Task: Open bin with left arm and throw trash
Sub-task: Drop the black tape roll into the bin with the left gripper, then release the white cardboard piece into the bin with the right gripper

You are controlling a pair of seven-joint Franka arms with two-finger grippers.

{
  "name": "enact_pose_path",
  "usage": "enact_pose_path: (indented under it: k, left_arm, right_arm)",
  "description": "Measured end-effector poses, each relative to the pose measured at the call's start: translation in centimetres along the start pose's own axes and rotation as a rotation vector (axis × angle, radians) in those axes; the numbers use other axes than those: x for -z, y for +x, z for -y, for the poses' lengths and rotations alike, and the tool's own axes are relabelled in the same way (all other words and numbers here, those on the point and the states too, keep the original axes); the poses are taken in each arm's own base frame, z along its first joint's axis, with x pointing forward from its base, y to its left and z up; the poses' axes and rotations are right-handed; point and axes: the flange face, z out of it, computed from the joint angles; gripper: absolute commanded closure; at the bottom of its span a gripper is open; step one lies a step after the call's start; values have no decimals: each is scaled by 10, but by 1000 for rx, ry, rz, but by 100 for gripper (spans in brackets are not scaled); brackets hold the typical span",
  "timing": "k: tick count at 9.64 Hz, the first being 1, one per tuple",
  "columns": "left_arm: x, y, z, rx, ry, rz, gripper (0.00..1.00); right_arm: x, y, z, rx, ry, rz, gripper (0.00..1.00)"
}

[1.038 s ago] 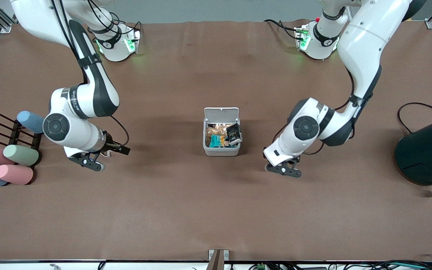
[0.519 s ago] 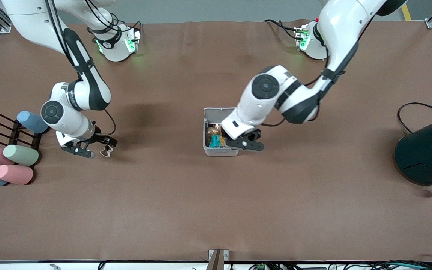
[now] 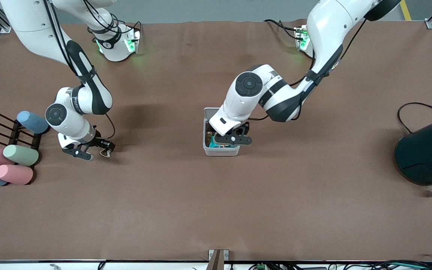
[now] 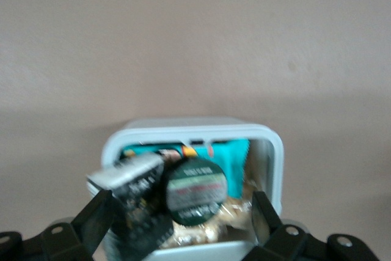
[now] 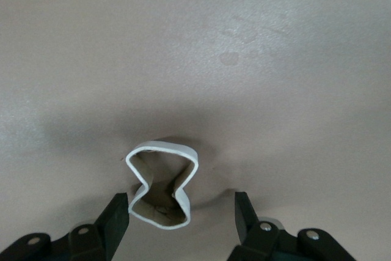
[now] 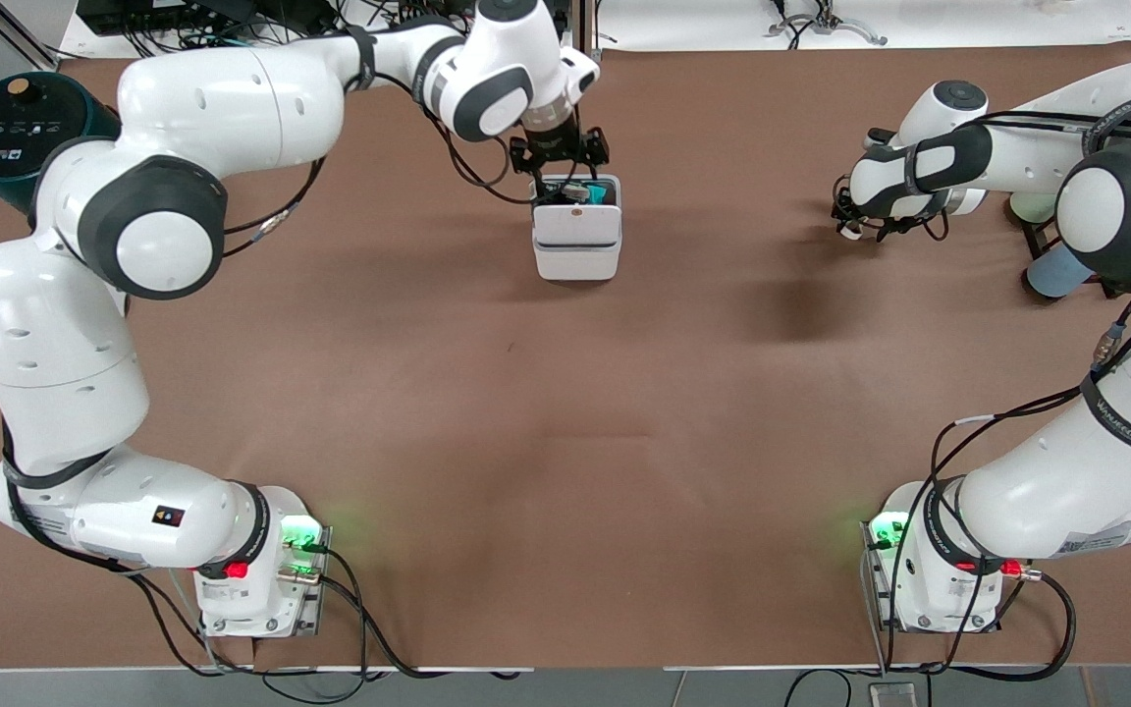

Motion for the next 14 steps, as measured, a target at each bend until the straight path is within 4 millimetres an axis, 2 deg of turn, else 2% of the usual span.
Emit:
enact_pose_path:
  k: [1,3,5,6,7,8,9,10,11,13,14]
  left_arm:
    - [9,20,22,40,7,-11,0]
    - [44,64,89,119,55,-26,0]
    - [99,86,149,99,132,-25,0]
    - [128,89,169,85,165,-31,0]
    - [156,89,187,62,196,-31,0]
    - [181,89,203,48,207,-22,0]
    - [207,89,220,34,191,-3,0]
    - [236,87,234,16,164,7,0]
    - [266,79,244,11,166,9,0]
    - [322,52,265,5,200,28,0]
    - [347,44,288,-23,199,25,0]
  right_arm:
    - [0,0,1,2,1,0,100]
    - [1,2,2,0,4,-6,100]
    - [7,8,8,-25,20,-19,100]
    - [18,14,22,-70,41,-16,100]
    - [41,21,55,-130,63,19,100]
    - [80,25,103,-201,82,59,100]
    - [129,21,157,-272,110,66,100]
    - [171,5,212,-326,151,48,100]
    - [199,-20,261,-359,189,34,100]
    - [226,-72,334,-369,240,32,100]
    - [228,-94,361,-362,258,34,100]
